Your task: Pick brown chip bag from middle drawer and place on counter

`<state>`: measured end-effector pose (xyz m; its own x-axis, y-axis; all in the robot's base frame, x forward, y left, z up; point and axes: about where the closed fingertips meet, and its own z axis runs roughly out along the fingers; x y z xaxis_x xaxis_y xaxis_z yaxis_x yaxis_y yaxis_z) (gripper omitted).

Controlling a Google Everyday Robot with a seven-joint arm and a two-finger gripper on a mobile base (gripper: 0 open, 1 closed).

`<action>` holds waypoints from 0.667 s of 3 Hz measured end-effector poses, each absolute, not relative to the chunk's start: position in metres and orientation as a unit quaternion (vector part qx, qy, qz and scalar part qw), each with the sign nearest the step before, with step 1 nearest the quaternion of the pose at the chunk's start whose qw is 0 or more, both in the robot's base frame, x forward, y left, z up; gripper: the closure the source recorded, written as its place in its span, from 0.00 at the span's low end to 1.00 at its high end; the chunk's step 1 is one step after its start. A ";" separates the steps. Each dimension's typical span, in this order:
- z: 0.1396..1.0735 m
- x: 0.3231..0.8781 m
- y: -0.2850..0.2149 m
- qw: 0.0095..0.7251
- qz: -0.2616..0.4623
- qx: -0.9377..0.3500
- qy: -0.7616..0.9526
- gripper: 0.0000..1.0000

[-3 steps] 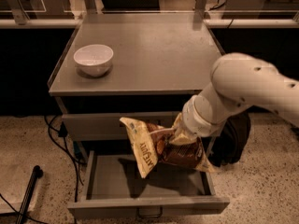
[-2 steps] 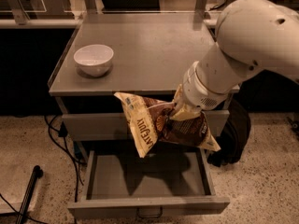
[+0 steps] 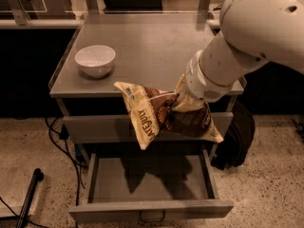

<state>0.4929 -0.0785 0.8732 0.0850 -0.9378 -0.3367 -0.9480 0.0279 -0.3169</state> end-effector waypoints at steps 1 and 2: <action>0.918 0.509 -0.079 0.250 -0.041 -0.700 0.668 1.00; 0.967 0.532 -0.083 0.250 -0.097 -0.702 0.660 1.00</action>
Offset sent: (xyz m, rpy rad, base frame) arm 0.0706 -0.0111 0.1594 -0.2337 -0.2874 -0.0399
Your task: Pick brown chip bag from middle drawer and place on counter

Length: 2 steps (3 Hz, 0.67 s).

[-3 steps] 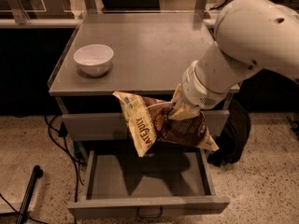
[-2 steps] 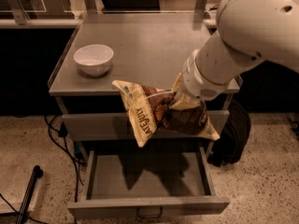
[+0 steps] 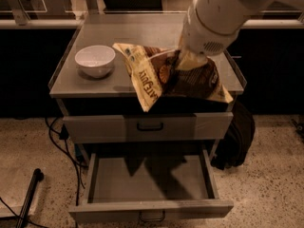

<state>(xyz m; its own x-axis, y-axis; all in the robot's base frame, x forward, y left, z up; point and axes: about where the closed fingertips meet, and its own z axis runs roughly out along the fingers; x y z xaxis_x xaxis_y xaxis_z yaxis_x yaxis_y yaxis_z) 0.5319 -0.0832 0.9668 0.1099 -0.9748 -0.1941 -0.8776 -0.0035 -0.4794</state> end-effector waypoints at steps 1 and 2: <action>0.986 0.569 -0.089 0.266 -0.127 -0.701 0.650 1.00; 0.978 0.612 -0.097 0.295 -0.136 -0.689 0.648 1.00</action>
Offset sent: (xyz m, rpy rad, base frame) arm 0.1445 -0.0216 0.0021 0.0799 -0.2123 -0.0275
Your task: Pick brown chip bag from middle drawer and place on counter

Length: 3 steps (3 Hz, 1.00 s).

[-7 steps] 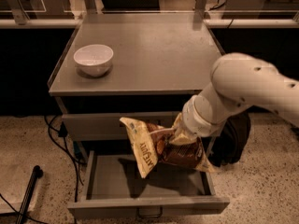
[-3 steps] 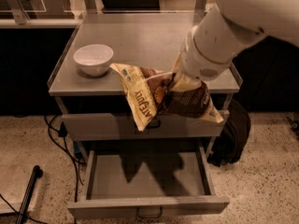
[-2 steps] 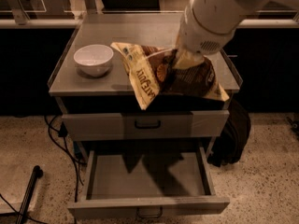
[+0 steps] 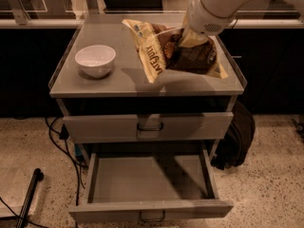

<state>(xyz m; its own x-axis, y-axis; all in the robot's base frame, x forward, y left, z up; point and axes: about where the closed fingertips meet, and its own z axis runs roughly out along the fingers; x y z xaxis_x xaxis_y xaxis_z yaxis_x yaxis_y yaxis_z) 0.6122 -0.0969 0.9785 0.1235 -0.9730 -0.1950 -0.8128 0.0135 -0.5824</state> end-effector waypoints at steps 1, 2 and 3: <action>0.959 0.651 -0.109 0.339 -0.141 -0.670 0.645 1.00; 0.965 0.663 -0.107 0.363 -0.150 -0.662 0.639 1.00; 0.959 0.673 -0.111 0.362 -0.155 -0.658 0.641 1.00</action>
Offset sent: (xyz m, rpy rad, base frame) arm 0.0364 -0.0117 -0.0192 0.0607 -0.0652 -0.0109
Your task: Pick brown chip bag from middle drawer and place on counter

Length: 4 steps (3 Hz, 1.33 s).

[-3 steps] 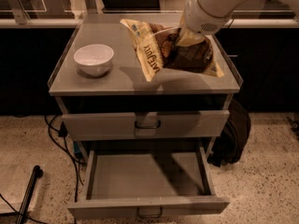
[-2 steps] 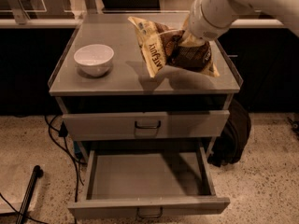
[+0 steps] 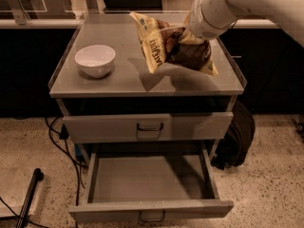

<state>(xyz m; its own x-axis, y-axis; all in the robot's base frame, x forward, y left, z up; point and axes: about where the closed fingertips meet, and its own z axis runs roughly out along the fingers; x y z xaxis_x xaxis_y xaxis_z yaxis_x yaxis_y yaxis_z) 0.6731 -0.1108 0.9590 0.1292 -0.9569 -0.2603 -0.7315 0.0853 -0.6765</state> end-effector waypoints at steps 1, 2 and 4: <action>0.946 0.690 -0.117 0.361 -0.156 -0.649 0.651 1.00; 0.929 0.703 -0.124 0.356 -0.148 -0.636 0.669 1.00; 0.903 0.717 -0.133 0.352 -0.128 -0.612 0.697 1.00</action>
Offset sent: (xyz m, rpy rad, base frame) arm 0.0465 -0.0251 -0.0494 0.0502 0.0592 -0.1108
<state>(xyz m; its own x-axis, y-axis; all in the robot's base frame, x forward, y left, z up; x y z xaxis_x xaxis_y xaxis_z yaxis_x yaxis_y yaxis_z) 0.7167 -0.1333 0.9034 -0.0037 -0.9424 -0.3343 -0.7623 0.2190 -0.6090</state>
